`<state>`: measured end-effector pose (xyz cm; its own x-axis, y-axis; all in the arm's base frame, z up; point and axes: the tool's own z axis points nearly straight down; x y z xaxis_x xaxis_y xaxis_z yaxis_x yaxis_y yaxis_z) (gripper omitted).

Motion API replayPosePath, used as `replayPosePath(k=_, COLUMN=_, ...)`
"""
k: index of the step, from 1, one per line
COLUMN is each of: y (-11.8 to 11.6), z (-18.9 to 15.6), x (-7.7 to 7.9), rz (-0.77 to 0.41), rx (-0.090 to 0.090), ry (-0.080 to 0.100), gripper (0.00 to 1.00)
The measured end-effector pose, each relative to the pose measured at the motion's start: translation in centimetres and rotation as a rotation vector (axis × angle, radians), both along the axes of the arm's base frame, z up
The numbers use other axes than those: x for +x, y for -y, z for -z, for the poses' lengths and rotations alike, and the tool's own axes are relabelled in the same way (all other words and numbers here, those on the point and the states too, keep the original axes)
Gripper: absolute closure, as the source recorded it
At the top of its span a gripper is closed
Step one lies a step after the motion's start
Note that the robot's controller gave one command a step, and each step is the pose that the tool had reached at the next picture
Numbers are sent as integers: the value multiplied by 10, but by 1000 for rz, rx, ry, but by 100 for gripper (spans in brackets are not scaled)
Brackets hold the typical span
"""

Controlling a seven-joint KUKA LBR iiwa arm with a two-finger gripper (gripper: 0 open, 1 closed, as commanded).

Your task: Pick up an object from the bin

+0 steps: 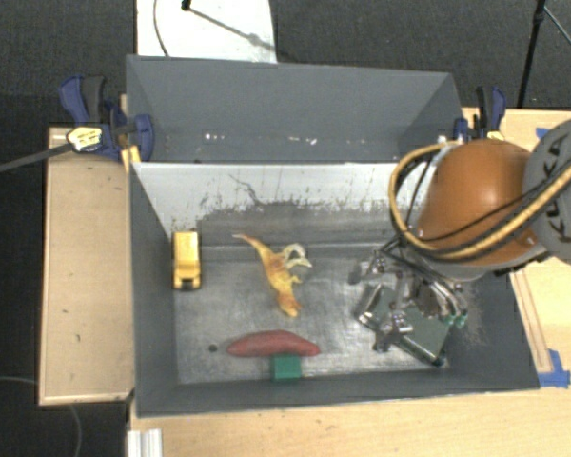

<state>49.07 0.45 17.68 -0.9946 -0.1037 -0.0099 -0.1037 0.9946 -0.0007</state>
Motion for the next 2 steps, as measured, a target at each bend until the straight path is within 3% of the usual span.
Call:
replayPosePath(k=1, y=1, z=29, x=-3, rz=-334, rx=-1, ry=-11, gripper=0)
replayPosePath(k=2, y=-36, z=40, x=-2, rz=-417, rx=-2, ry=-9, gripper=0)
